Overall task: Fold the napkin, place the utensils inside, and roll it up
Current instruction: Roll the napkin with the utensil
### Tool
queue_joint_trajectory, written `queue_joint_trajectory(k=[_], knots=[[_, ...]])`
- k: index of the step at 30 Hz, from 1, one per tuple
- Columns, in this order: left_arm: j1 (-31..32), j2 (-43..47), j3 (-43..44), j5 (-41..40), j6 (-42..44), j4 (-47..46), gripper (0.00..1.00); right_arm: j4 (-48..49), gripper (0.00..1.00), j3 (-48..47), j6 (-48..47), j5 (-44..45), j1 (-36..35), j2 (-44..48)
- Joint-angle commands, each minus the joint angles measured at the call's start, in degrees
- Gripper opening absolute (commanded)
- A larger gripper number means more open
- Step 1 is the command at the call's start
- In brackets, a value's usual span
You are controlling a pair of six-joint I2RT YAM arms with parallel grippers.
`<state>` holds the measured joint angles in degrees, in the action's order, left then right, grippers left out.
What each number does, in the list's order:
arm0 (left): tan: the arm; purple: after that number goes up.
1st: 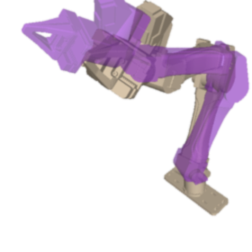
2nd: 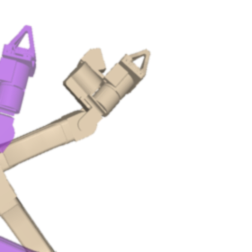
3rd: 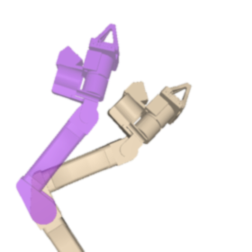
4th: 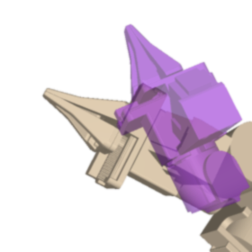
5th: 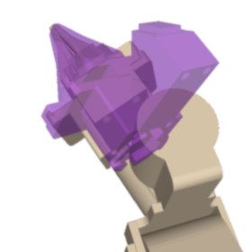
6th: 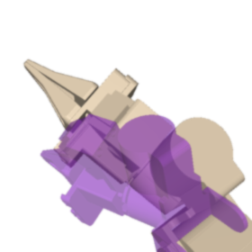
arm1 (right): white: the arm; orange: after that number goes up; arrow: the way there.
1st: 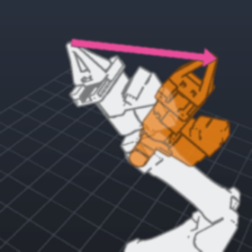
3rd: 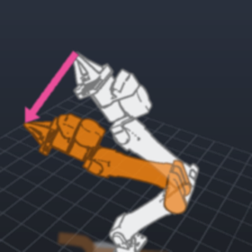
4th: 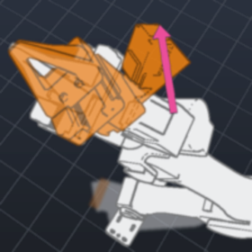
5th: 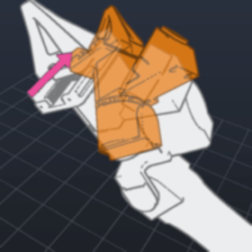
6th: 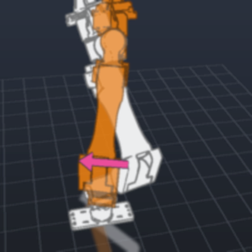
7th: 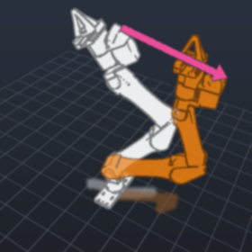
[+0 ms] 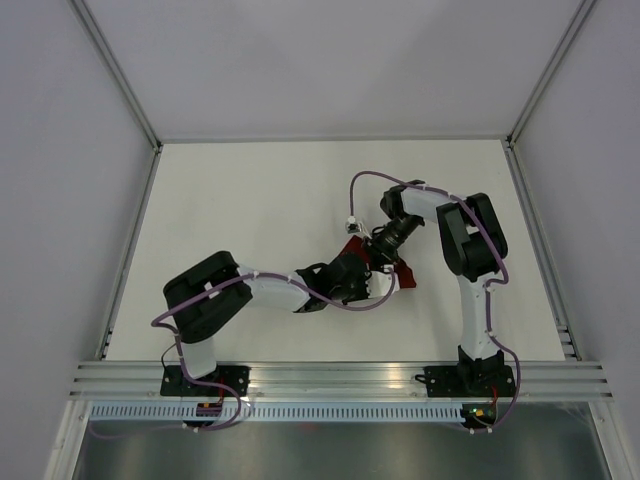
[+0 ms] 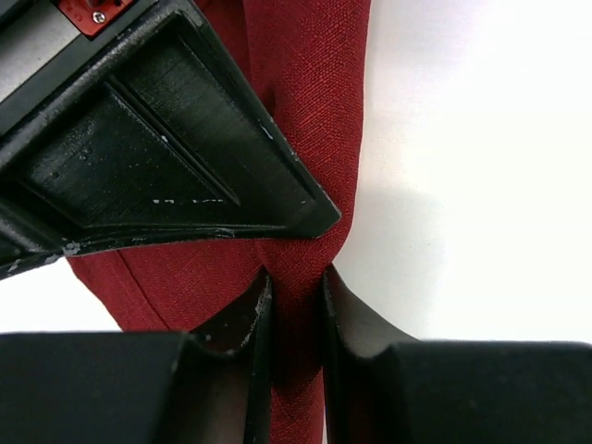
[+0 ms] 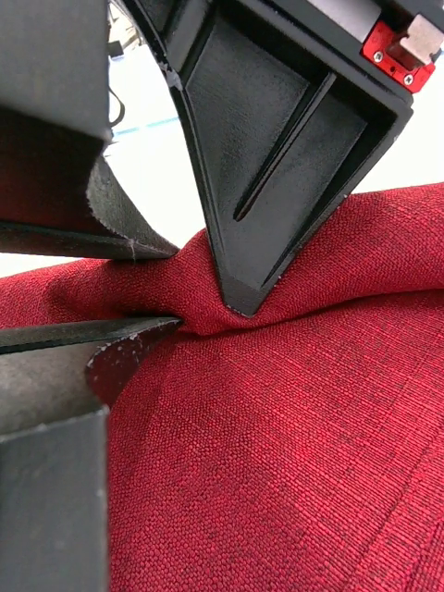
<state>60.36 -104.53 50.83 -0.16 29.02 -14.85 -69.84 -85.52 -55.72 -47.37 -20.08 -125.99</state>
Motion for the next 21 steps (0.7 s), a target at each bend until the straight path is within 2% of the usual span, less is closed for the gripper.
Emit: queue_joint_trajectory(k=[1,3,7,8,11,17,18,21], knots=[[-0.8,-2.7,1.8,6.6,-2.7,6.7,0.07,6.3,0.3,3.1,-2.6,9.1,-0.1,-2.7],[-1.3,-3.0,2.7,9.2,-2.9,8.8,0.02,8.0,0.36,4.4,-1.9,7.7,0.6,-0.1],[-2.6,-4.2,4.7,13.4,-4.0,11.9,0.02,13.8,0.42,7.5,1.2,4.8,2.6,6.2],[-3.2,-4.4,5.1,14.7,-4.1,12.4,0.02,15.4,0.48,8.5,3.2,4.1,3.2,7.8],[-4.0,-5.1,5.8,16.7,-5.0,13.4,0.02,19.9,0.56,11.4,5.7,1.7,5.6,14.0],[-5.9,-6.6,7.8,22.1,-6.6,16.7,0.02,22.3,0.62,13.2,7.5,-2.1,10.1,21.5],[-6.5,-7.3,8.4,24.7,-7.0,17.6,0.02,23.4,0.68,14.2,7.6,-2.2,11.4,23.3],[-9.0,-8.5,10.9,31.0,-8.7,20.8,0.02,30.5,0.68,19.9,9.1,-1.2,13.5,29.4]])
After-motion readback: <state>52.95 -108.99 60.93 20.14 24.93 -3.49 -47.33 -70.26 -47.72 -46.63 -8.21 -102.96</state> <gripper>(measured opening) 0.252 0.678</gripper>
